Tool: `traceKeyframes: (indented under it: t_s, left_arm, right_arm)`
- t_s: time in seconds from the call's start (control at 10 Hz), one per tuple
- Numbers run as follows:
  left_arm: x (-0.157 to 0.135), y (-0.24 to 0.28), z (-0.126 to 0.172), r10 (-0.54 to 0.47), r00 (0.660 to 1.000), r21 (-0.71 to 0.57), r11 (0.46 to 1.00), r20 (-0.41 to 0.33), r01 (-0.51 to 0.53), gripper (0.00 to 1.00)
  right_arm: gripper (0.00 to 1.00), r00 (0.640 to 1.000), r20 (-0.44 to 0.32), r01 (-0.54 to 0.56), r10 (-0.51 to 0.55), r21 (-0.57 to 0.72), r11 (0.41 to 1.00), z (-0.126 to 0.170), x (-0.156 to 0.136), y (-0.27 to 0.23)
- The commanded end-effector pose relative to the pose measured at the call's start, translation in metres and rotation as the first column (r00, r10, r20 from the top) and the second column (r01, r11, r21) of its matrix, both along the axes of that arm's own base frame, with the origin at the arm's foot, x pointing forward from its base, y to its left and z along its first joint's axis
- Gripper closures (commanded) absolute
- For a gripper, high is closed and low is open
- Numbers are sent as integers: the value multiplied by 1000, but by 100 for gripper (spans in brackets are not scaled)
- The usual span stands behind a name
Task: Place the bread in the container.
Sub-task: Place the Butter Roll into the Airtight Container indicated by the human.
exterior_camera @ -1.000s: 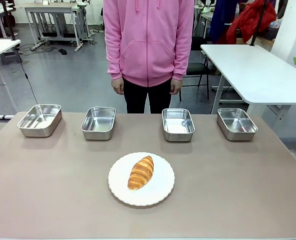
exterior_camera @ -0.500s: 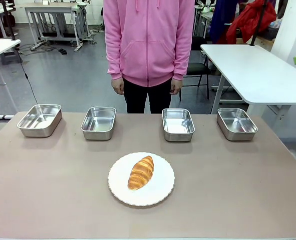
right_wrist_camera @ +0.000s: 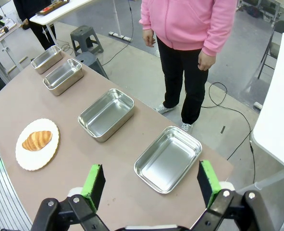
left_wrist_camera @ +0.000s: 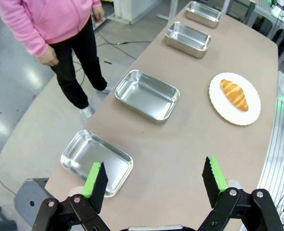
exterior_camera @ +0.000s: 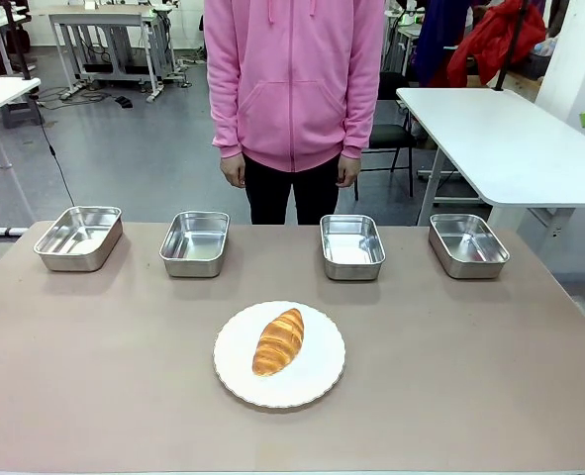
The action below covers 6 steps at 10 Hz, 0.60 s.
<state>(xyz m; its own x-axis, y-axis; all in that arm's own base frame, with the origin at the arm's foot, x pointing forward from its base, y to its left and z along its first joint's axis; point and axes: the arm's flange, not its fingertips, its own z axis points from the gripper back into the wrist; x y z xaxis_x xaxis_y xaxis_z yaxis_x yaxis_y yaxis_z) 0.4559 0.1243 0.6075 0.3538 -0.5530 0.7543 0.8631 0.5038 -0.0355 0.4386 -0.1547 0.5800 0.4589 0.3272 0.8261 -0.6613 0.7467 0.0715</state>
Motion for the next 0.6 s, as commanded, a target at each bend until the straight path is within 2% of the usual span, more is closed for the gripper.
traceKeyframes:
  t_s: [0.0, 0.5]
  left_arm:
    - [-1, -1, 1, -6, 1000, -7, 1000, 6, 6, 0]
    - [-1, -1, 1, -6, 1000, -7, 1000, 6, 6, 0]
  right_arm:
    - [0, 1000, 20, -6, 6, 12, 1000, 1, 2, 0]
    - [0, 1000, 20, -6, 6, 12, 1000, 1, 2, 0]
